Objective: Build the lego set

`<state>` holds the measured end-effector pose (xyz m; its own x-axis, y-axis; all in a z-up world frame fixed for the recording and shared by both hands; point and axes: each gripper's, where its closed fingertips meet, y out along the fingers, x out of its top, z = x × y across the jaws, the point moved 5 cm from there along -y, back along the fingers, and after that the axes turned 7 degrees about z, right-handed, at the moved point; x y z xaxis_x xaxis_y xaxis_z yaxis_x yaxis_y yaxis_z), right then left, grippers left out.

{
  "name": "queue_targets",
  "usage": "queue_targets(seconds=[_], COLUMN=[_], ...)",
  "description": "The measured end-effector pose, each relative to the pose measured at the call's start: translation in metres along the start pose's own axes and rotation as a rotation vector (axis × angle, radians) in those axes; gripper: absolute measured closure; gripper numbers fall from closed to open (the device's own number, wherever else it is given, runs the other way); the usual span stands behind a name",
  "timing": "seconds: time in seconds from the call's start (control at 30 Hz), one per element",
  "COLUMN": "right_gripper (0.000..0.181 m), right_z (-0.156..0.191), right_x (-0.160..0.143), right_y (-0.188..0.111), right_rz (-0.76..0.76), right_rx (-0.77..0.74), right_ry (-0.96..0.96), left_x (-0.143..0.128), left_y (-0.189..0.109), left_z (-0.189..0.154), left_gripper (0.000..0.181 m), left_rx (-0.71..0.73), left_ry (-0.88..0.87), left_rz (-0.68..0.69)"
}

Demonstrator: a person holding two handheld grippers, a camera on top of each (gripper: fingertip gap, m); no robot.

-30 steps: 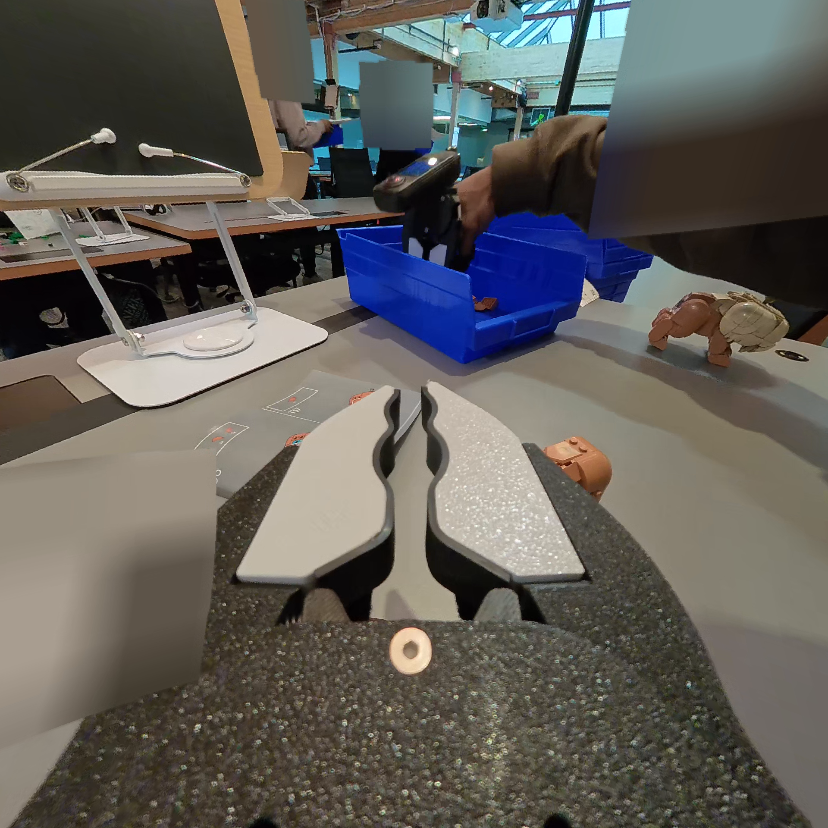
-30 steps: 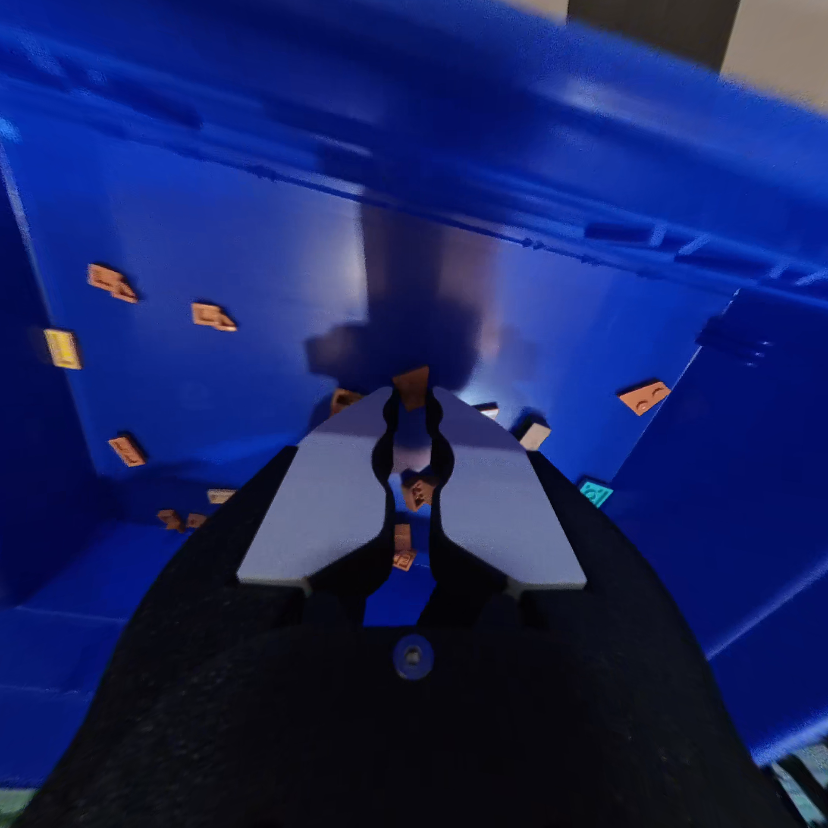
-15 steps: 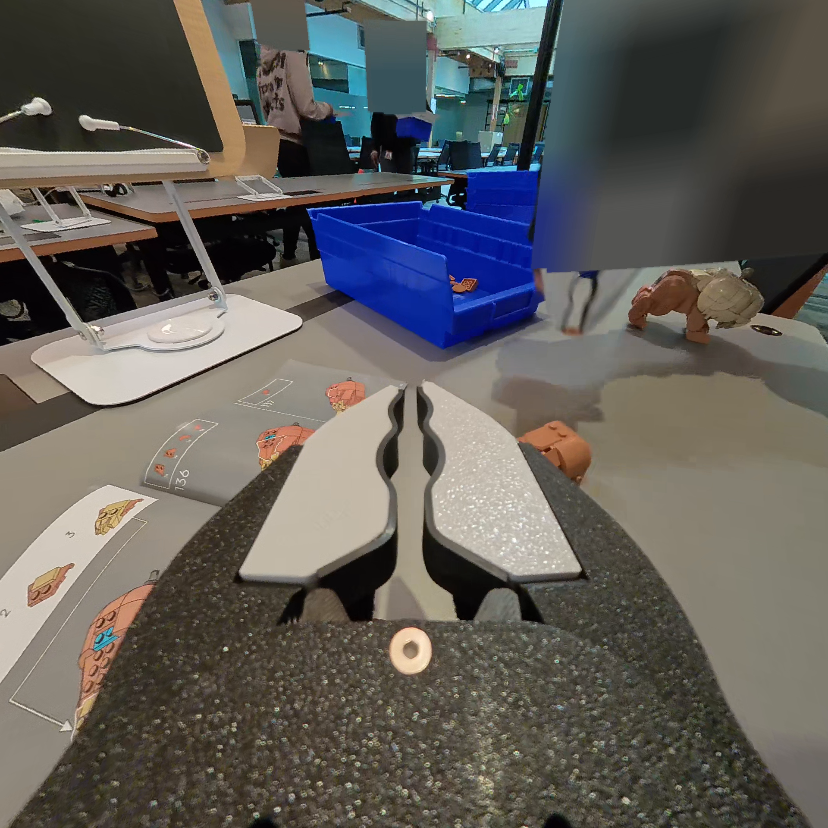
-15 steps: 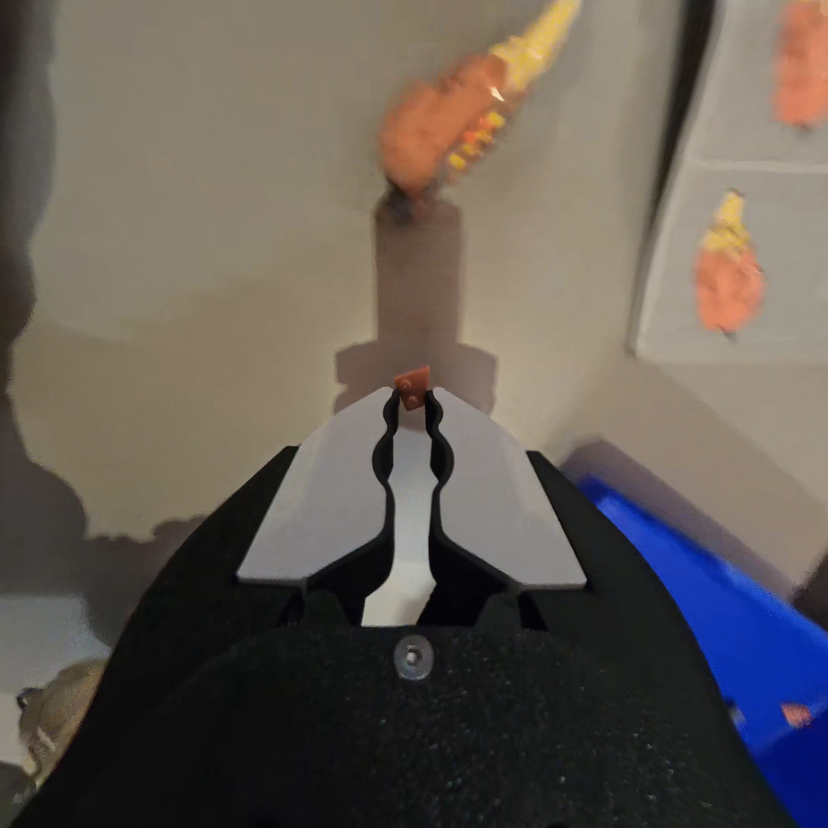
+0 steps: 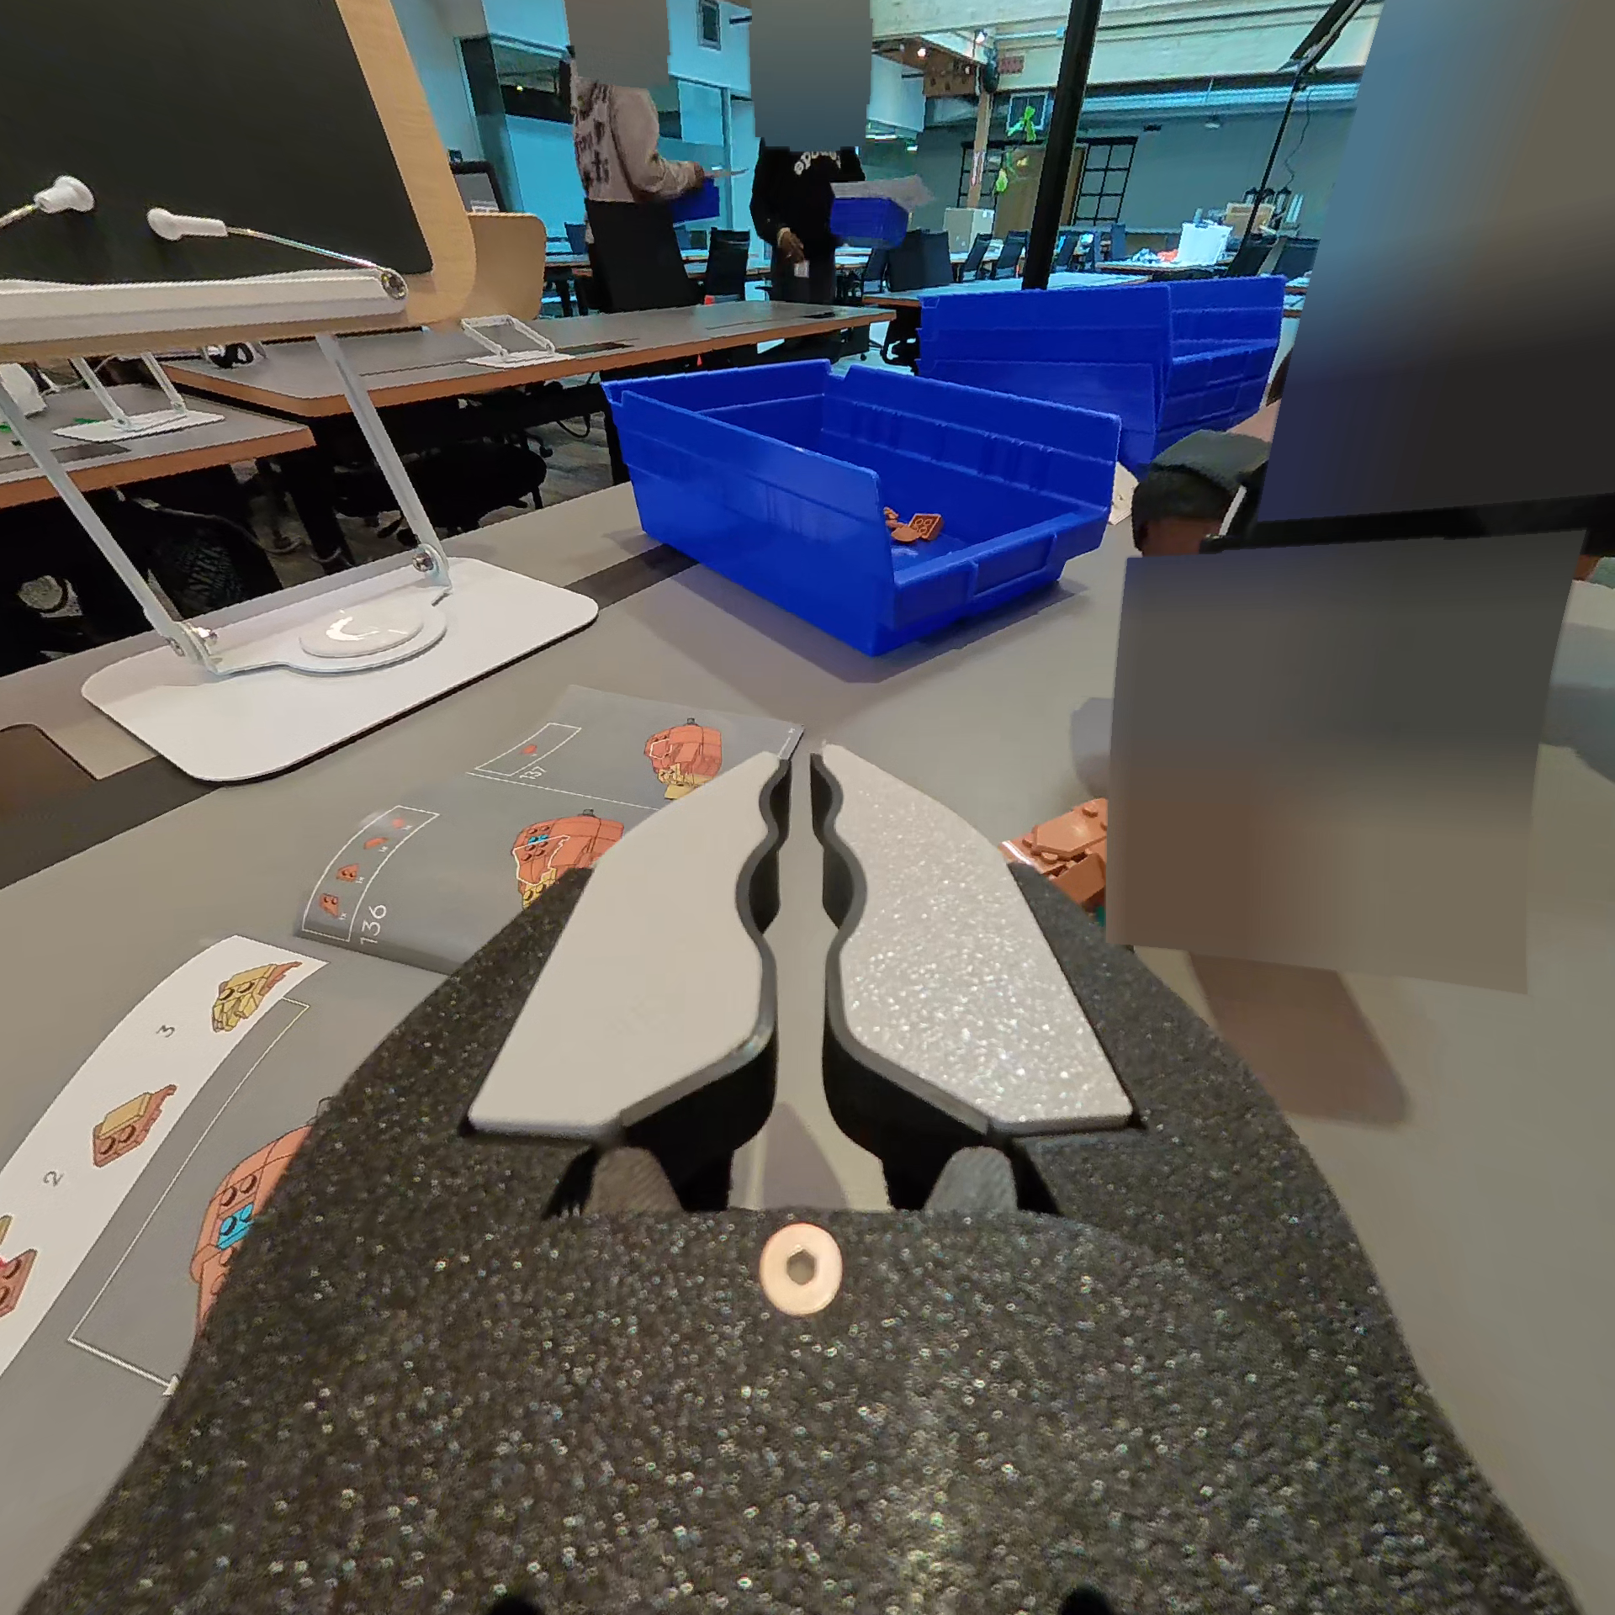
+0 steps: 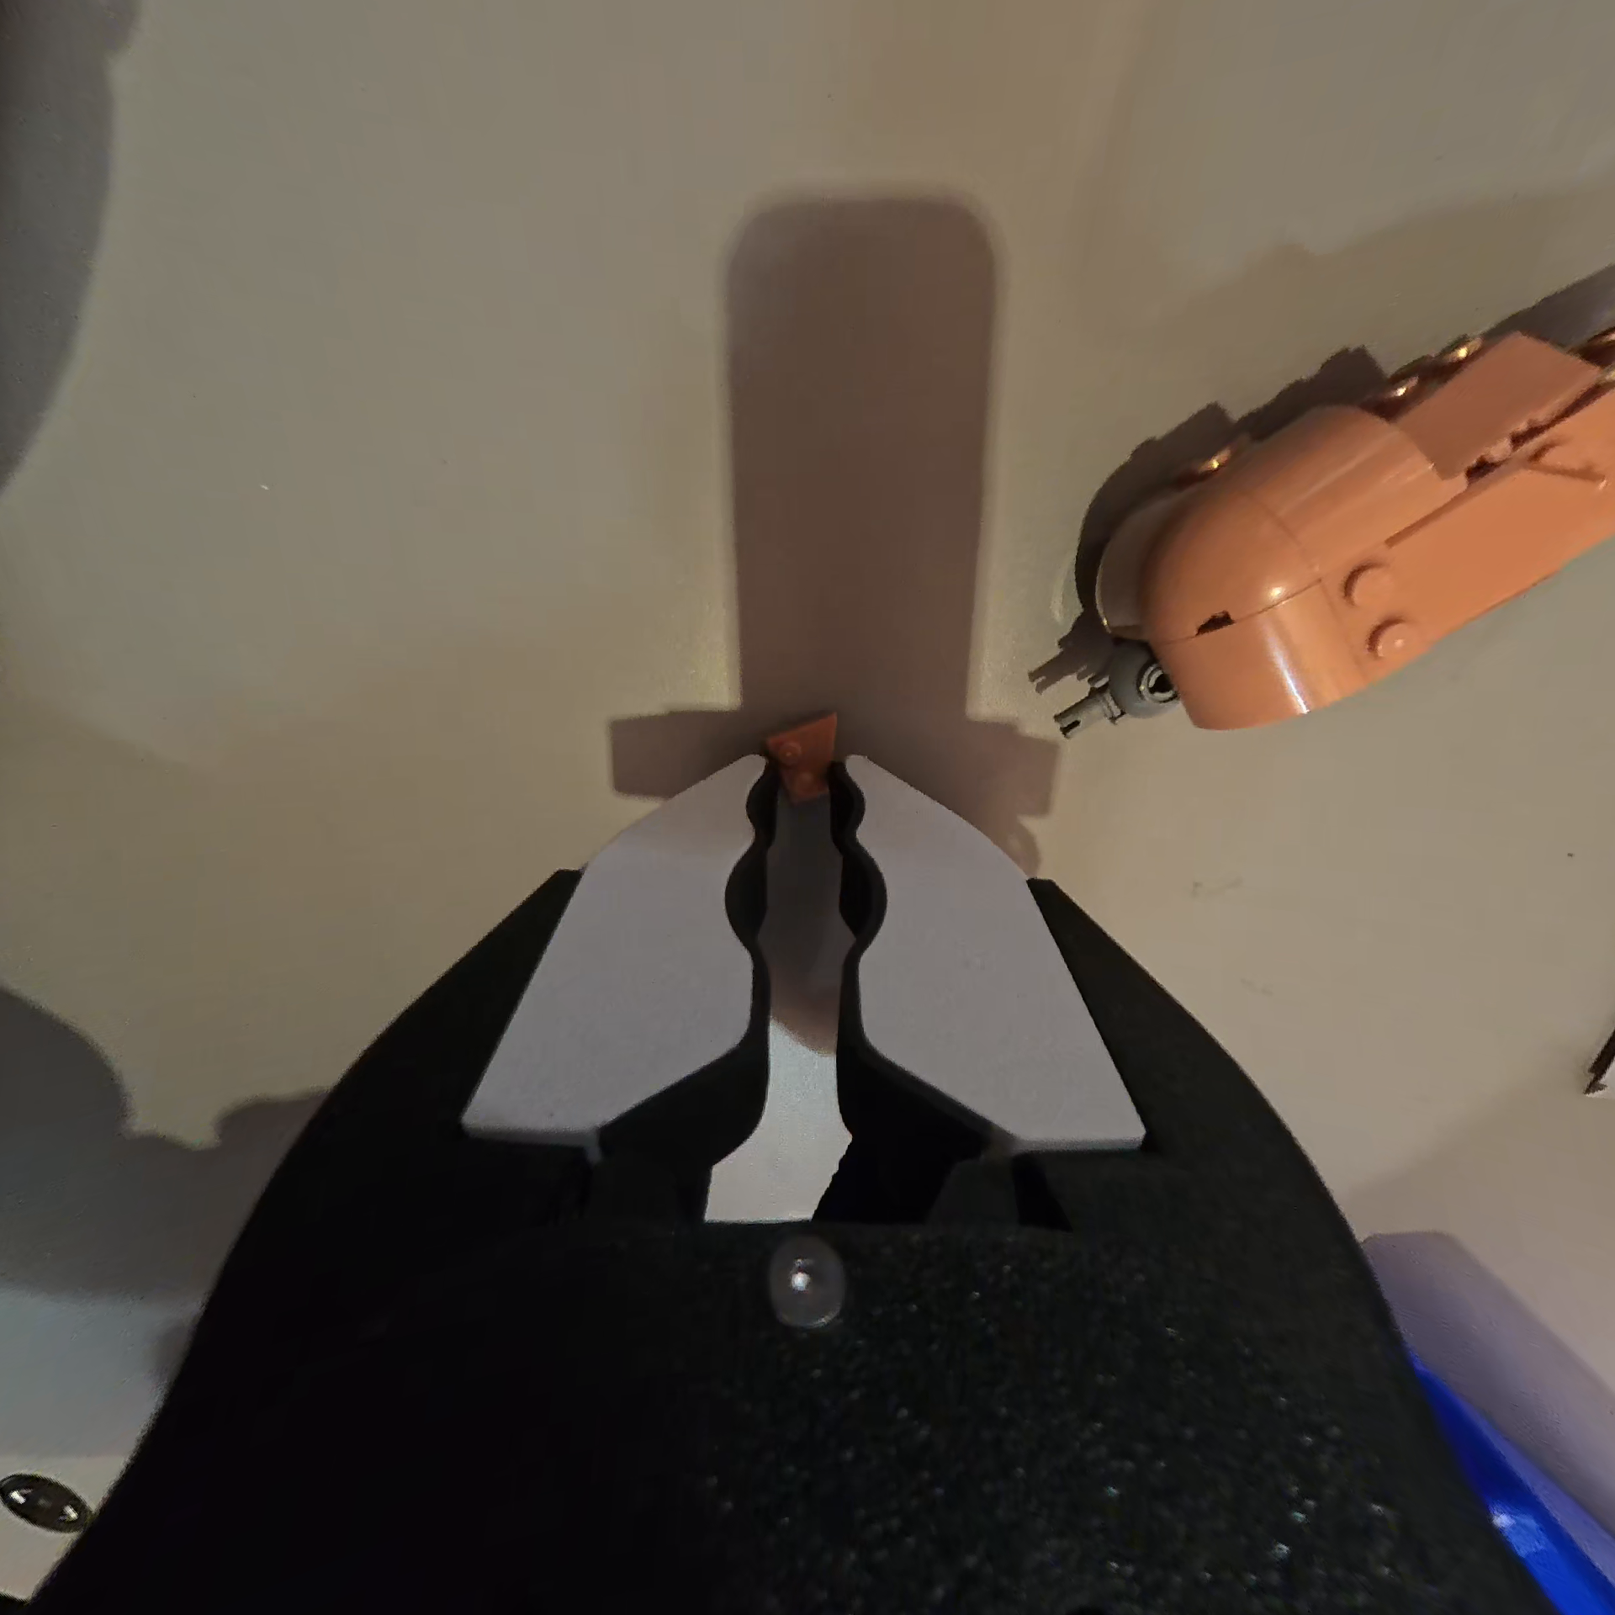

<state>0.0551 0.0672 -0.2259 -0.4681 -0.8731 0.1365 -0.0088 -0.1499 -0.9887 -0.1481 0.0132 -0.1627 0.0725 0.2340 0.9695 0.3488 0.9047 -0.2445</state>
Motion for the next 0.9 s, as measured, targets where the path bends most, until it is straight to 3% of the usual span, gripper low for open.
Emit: queue_targets(seconds=[0.23,0.43,0.57,0.7,0.8,0.9], right_gripper=[0.162,0.156,0.155,0.156,0.157,0.156], right_z=[0.001,-0.010,-0.033,-0.060,-0.076,-0.088], right_x=[-0.002,-0.024,-0.070,-0.143,-0.192,-0.234], right_y=[-0.004,-0.041,-0.090,-0.134,-0.141,-0.129], right_rz=[-0.049,-0.090,-0.064,0.013,0.056,0.161], right_rx=[0.014,-0.047,-0.162,-0.263,-0.252,-0.210], right_ry=[0.026,0.089,0.181,0.321,0.406,0.451], left_x=[-0.003,-0.003,-0.003,-0.003,-0.004,-0.005], left_y=[0.001,0.000,0.000,0.000,0.000,-0.001], left_z=[0.001,0.003,0.003,0.004,0.006,0.009], left_gripper=[0.177,0.177,0.177,0.177,0.178,0.178], left_rx=[-0.003,0.000,0.001,0.006,0.018,0.035], left_ry=[-0.002,-0.004,-0.004,0.005,0.018,0.028], left_rz=[0.012,0.008,0.005,0.001,-0.004,-0.005])
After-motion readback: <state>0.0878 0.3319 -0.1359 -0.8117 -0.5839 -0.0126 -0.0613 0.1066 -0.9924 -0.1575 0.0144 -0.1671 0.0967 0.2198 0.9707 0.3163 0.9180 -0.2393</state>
